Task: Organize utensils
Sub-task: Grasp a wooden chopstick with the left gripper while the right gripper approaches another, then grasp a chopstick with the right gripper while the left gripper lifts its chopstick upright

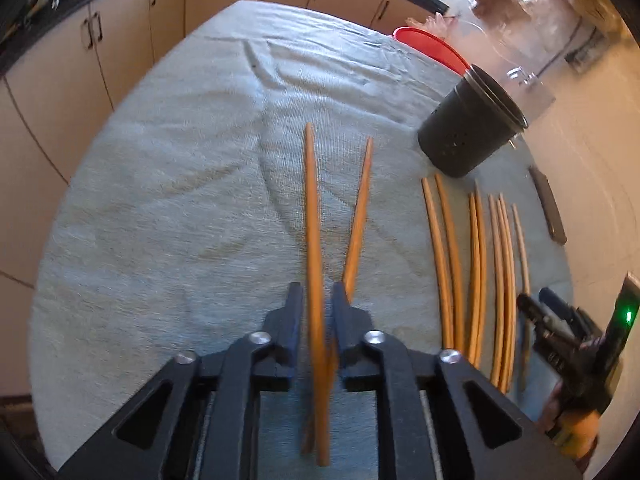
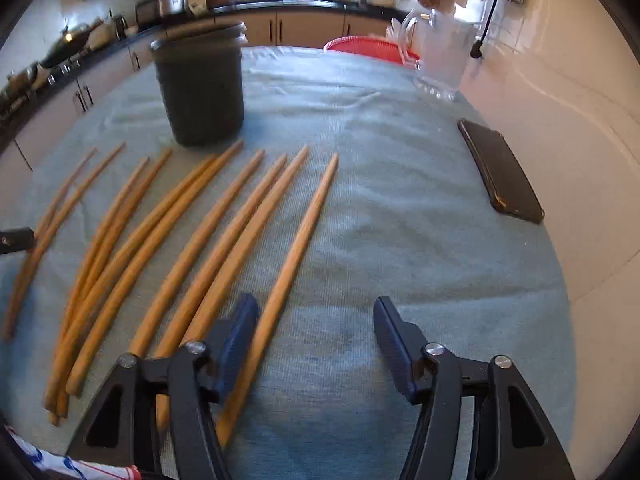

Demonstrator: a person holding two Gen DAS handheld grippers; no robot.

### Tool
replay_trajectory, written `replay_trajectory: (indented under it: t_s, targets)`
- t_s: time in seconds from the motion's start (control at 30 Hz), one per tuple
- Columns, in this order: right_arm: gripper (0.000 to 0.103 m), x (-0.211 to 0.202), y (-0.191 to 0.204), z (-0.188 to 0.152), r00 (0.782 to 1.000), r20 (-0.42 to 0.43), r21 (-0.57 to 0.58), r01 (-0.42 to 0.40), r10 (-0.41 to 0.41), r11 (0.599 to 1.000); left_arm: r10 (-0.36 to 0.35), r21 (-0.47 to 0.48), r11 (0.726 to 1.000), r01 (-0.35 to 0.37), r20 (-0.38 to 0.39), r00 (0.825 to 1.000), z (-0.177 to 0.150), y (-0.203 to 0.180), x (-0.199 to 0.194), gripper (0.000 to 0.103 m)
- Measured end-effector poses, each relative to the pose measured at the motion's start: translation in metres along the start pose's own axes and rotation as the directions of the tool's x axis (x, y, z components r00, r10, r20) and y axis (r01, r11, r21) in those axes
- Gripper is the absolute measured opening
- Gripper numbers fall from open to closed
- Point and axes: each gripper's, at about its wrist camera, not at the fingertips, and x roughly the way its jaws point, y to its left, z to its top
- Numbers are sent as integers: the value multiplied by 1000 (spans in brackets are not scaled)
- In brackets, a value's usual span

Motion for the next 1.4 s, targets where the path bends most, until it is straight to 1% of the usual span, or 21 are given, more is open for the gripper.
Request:
replay_trajectory:
  t_s: [0.07, 0.13, 0.17, 0.2, 0.27, 0.37, 0.5, 0.57, 0.63, 0.7, 0.83, 0.9, 0.97, 1.0, 1.07, 1.2, 1.27, 1.3, 1.33, 1.37, 1.4]
  targets:
    - [65, 1, -7, 0, 1000, -14, 17, 7, -7, 1000, 22, 9, 1000, -22, 13, 1000, 0, 2, 0, 22]
    - [65, 2, -12, 0, 999, -17, 21, 39, -38, 999, 18, 9, 1000, -18, 15, 1000, 6, 5, 2, 22]
    - [65, 1, -15, 0, 999, -17, 34, 30, -29, 999, 19, 8, 1000, -19, 16, 1000, 8, 7, 3, 22]
    - [65, 0, -18, 0, 1000, -15, 48, 11, -10, 999, 27, 6, 1000, -27, 21, 999, 12, 8, 5, 22]
    - [65, -7, -23, 3, 998, 13, 80, -65, 64, 995, 49, 14, 999, -50, 13, 999, 18, 8, 11, 26]
    - [63, -15, -21, 10, 992, 35, 83, -122, 119, 989, 87, 29, 996, -86, -7, 996, 27, 9, 23, 25]
    - [54, -7, -16, 20, 995, 5, 80, -104, 104, 991, 113, 43, 993, -112, -27, 993, 37, 8, 26, 25]
    - [52, 4, -12, 26, 996, -29, 57, -83, 85, 995, 128, 74, 989, -125, -38, 991, 42, 6, 29, 25]
    - [44, 13, -9, 30, 996, -60, 36, -64, 67, 997, 146, 101, 985, -140, -52, 988, 49, 3, 32, 25]
    - [42, 24, -6, 38, 991, -113, 13, -64, 65, 998, 154, 121, 982, -145, -73, 985, 55, 1, 36, 25]
    - [40, 35, -8, 58, 972, -221, -18, -87, 81, 996, 188, 189, 968, -164, -116, 975, 62, -6, 42, 25]
    - [38, 42, -10, 67, 949, -299, -27, -109, 96, 994, 210, 243, 954, -173, -135, 968, 62, -10, 44, 25]
    - [37, 47, -7, 75, 929, -359, -64, -113, 83, 992, 215, 267, 949, -168, -159, 963, 65, -11, 45, 25]
    - [36, 49, -6, 78, 923, -377, -71, -115, 80, 991, 215, 271, 948, -164, -171, 961, 66, -11, 45, 25]
    - [35, 56, -6, 87, 900, -428, -67, -125, 85, 990, 210, 273, 950, -148, -212, 955, 73, -9, 48, 25]
    - [35, 69, -10, 108, 876, -472, -36, -129, 96, 991, 180, 266, 958, -106, -269, 946, 87, -6, 53, 25]
    - [35, 72, -11, 115, 875, -474, -43, -133, 97, 990, 174, 256, 961, -103, -273, 946, 90, -5, 53, 25]
    - [34, 73, -9, 118, 875, -475, -61, -136, 91, 989, 176, 258, 960, -105, -269, 947, 90, -5, 53, 20]
    - [32, 74, -8, 120, 876, -475, -77, -139, 87, 987, 187, 264, 957, -116, -261, 947, 90, -5, 54, 8]
    - [28, 73, -7, 121, 877, -472, -88, -146, 88, 985, 191, 265, 956, -123, -250, 949, 89, -5, 53, 6]
    - [13, 71, -5, 120, 881, -465, -93, -150, 90, 984, 199, 270, 953, -134, -232, 952, 87, -6, 52, 6]
